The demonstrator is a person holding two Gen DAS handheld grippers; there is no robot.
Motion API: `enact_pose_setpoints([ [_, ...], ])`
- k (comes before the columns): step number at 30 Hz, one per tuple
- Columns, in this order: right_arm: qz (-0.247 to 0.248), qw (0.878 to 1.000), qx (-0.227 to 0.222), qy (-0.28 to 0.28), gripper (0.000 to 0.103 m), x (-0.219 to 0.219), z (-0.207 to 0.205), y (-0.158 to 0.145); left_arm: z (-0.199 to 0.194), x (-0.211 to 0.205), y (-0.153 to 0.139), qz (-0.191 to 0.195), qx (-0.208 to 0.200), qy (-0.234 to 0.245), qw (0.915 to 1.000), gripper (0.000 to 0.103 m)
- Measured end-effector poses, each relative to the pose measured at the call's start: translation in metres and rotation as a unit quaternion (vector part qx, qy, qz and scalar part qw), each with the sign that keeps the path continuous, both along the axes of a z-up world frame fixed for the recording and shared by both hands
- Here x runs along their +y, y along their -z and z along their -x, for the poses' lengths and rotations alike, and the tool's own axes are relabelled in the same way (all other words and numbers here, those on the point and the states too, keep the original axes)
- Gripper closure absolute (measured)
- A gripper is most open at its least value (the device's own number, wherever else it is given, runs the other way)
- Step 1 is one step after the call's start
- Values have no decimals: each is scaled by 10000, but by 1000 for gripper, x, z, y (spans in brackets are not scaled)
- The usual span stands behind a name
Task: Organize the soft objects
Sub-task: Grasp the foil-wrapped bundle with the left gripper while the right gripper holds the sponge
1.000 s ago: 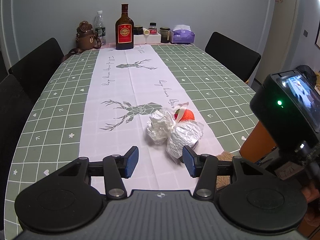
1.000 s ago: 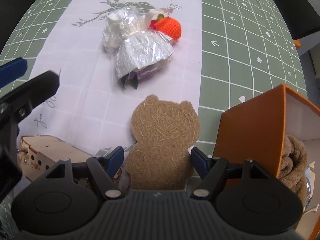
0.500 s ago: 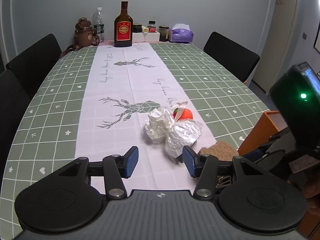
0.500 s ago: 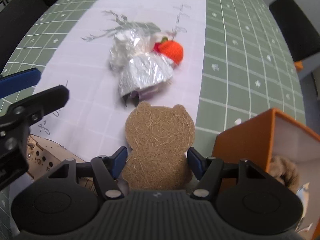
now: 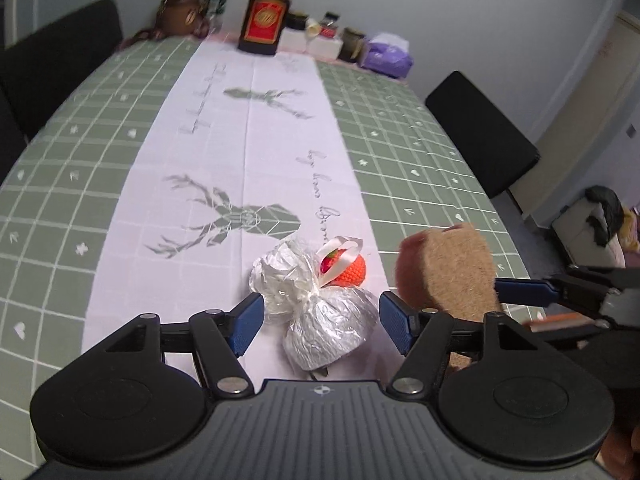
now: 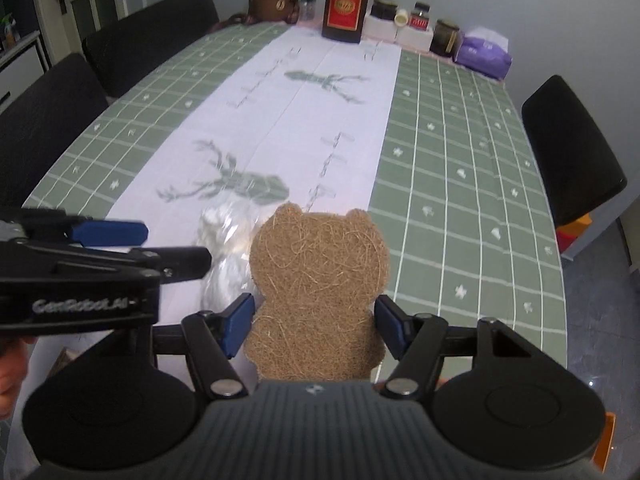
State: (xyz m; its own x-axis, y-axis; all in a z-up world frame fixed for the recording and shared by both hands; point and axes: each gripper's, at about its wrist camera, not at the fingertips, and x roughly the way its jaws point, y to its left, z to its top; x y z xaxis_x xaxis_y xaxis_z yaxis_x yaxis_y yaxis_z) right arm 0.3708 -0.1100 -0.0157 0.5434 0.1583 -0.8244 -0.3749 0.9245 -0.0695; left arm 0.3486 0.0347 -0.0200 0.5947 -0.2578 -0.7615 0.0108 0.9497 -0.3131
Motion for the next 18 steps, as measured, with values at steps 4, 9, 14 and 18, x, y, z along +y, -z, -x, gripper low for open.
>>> enact_pose_setpoints([
  [4,-281,9996,-23,79,38,-6,-14,4,-22,4,19,432,568,-422,9966,26],
  [9,-283,9993,-61,251,38,-13,-25,11,-38,6,41,749,1012,-859,9883,26],
  [14,-394,9984,-25,397,38,-22,-35,15,-47,2,52,697,1146,-1049,9854,28],
  [18,-483,9980,21,405,38,-23,-37,21,-51,-3,57,710,1150,-1063,9851,27],
])
